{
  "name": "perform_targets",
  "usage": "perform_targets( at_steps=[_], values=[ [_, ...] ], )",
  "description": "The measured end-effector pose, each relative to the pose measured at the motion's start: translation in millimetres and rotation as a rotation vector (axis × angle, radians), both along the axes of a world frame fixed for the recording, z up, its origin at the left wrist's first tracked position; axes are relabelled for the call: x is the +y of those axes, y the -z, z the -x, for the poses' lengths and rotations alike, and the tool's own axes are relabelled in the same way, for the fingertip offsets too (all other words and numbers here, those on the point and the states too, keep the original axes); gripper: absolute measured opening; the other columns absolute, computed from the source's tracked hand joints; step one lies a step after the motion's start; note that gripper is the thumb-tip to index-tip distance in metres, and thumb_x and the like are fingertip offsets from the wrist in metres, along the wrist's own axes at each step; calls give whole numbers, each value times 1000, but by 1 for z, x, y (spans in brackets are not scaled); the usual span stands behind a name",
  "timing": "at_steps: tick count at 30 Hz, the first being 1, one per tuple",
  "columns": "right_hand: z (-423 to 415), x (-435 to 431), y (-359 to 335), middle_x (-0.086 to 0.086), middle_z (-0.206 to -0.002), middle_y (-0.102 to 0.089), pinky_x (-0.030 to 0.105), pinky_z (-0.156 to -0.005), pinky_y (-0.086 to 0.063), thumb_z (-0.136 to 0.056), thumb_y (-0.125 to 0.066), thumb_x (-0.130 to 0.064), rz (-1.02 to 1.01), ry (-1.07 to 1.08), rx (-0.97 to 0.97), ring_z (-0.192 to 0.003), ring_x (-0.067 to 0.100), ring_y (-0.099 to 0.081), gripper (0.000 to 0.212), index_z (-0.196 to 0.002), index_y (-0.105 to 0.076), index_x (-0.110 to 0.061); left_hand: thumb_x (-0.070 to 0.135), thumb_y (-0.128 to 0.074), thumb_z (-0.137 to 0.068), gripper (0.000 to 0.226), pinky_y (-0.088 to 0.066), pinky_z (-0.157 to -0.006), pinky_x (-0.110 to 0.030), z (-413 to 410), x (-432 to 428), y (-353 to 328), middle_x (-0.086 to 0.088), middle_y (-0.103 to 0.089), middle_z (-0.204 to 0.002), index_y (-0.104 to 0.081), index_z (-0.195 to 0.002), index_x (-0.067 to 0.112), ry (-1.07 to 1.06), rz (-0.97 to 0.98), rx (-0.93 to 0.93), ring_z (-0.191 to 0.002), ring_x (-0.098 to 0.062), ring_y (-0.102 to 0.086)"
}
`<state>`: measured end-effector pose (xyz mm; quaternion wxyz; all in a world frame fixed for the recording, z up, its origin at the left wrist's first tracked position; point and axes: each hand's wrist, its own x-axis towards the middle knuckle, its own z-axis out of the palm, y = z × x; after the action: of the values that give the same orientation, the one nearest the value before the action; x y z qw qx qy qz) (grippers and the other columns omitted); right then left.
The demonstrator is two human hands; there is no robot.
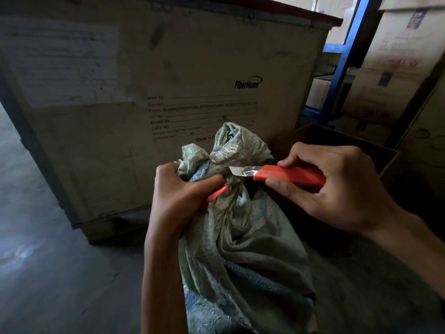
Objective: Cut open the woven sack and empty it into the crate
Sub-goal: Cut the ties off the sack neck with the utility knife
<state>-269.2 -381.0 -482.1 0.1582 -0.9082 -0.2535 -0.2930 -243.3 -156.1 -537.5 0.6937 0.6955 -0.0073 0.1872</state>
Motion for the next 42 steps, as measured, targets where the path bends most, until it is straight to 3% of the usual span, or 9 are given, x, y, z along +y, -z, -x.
perform_targets(
  at_steps=[8, 13, 18, 21, 24, 28, 31, 38, 42],
  values=[
    [1, 1, -1, -20, -80, -65, 26, -55, -48, -84, -61, -65, -16, -12, -1, -65, -1, -58, 37, -91, -67, -29, 2, -87, -65, 13, -60, -59, -42, -2, 0, 2, -10, -79, -73, -77, -74, 4, 8, -46, 13, -72, -23, -78],
    [1, 3, -1, -19, -75, -63, 21, -55, -42, -84, -59, -67, -20, -2, -2, -62, -4, -55, 39, -88, -67, -29, 0, -86, -67, 12, -54, -57, -25, -1, -3, 1, -4, -79, -71, -78, -73, 7, 28, -67, -38, -64, -8, -69],
    [2, 5, 1, -14, -73, -65, 22, -53, -44, -84, -58, -68, 1, 56, -43, -60, 2, -57, 40, -86, -65, -29, 6, -87, -65, 12, -59, -58, -39, -3, 0, 3, -7, -79, -74, -78, -73, 6, -18, -117, -42, -66, -15, -73],
    [2, 4, 0, -14, -72, -65, 19, -53, -41, -84, -59, -67, 0, 83, -49, -60, 1, -56, 39, -85, -65, -29, 11, -87, -62, 14, -59, -59, -37, -3, 1, 3, -2, -79, -72, -78, -73, 9, -21, -113, -33, -64, -11, -72],
    [1, 2, 0, -15, -71, -64, 23, -53, -45, -84, -60, -67, 3, 106, -72, -60, 2, -56, 38, -85, -65, -29, 18, -87, -59, 18, -62, -64, -39, -3, 2, 3, -1, -80, -73, -79, -74, 11, -28, -101, -36, -70, -16, -77],
    [-1, -2, 0, -17, -67, -59, 24, -52, -46, -84, -59, -66, -16, 127, -92, -59, 4, -55, 38, -85, -65, -28, 8, -89, -64, 14, -61, -63, -35, -2, 6, 3, -2, -79, -72, -78, -73, 10, -38, -94, -41, -70, -19, -77],
    [0, -2, 0, -18, -68, -57, 25, -53, -47, -84, -59, -66, 5, 145, -111, -59, 6, -55, 38, -85, -65, -28, 15, -86, -61, 16, -62, -66, -47, 1, 5, 1, -5, -79, -73, -78, -73, 9, -44, -94, -40, -75, -25, -78],
    [-1, 0, 1, -18, -69, -53, 23, -53, -44, -85, -60, -65, 30, 183, -135, -60, 8, -56, 36, -87, -63, -29, 17, -79, -65, 20, -58, -66, -58, 1, 4, 2, -22, -75, -77, -71, -72, -1, -29, -71, -85, -79, -42, -75],
    [-2, 0, 1, -18, -68, -53, 23, -53, -43, -85, -59, -65, 37, 183, -141, -60, 7, -56, 35, -87, -62, -30, 23, -78, -65, 21, -60, -71, -58, 0, 6, 4, -16, -76, -73, -70, -71, 4, 32, -51, -71, -74, -35, -76]
  ],
)
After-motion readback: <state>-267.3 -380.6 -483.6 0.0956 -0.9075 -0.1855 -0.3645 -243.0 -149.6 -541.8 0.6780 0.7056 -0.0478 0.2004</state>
